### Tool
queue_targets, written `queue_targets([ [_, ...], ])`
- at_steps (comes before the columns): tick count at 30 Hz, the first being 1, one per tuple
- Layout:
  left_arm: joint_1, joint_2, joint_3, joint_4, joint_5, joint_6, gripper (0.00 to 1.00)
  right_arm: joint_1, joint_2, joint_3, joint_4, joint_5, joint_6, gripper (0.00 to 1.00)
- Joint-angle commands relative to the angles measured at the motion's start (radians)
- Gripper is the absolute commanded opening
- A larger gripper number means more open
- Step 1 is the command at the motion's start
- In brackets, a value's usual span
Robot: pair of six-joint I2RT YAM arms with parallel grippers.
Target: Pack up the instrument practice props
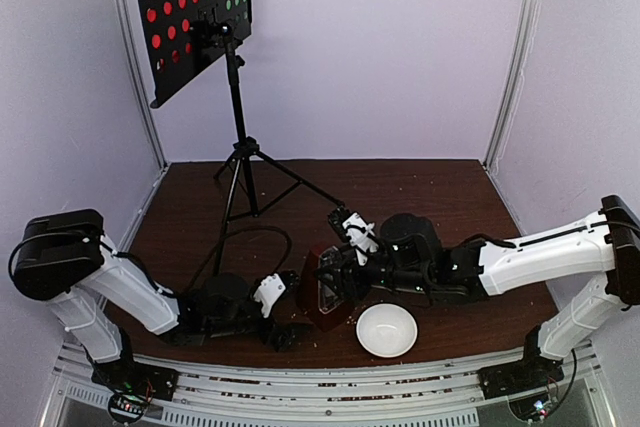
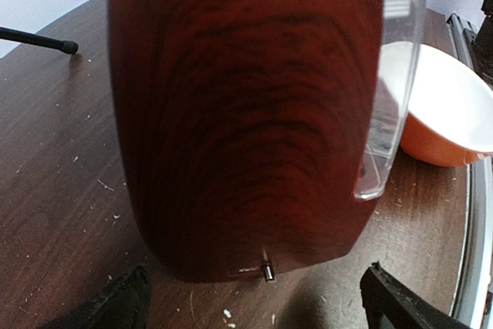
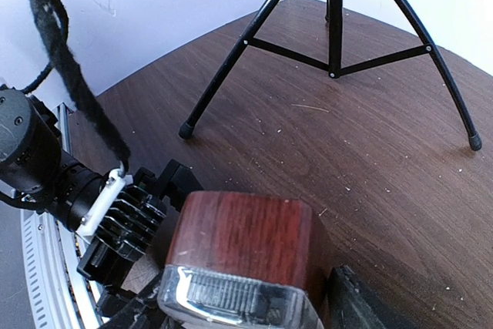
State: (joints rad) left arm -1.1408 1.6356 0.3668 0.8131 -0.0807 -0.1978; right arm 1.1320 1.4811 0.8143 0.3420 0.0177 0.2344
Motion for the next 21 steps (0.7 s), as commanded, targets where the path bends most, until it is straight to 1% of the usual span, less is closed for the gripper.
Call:
queue_targets([
  [1, -0.002, 0.055, 0.023, 0.107, -0.054, 0.043, 0.97, 0.002, -0.008, -0.018, 0.040, -0.024, 0.011, 0.66],
  [6, 0.000, 0.097, 0.045, 0.105, -0.035, 0.062, 0.94, 0.003, -0.008, -0.025, 0.056, -0.024, 0.018, 0.67],
  [10, 0.025, 0.114, 0.038, 0.125, 0.008, 0.067, 0.88, 0.002, -0.009, -0.027, 0.064, -0.024, 0.023, 0.67],
  [13, 0.033, 0.122, 0.040, 0.130, 0.036, 0.077, 0.80, 0.002, -0.010, -0.032, 0.069, -0.024, 0.027, 0.67],
  [17, 0.033, 0.129, 0.043, 0.130, 0.041, 0.083, 0.67, 0.002, -0.011, -0.038, 0.076, -0.024, 0.031, 0.67],
  [21, 0.035, 0.138, 0.045, 0.132, 0.038, 0.084, 0.57, 0.002, -0.013, -0.046, 0.088, -0.024, 0.037, 0.67],
])
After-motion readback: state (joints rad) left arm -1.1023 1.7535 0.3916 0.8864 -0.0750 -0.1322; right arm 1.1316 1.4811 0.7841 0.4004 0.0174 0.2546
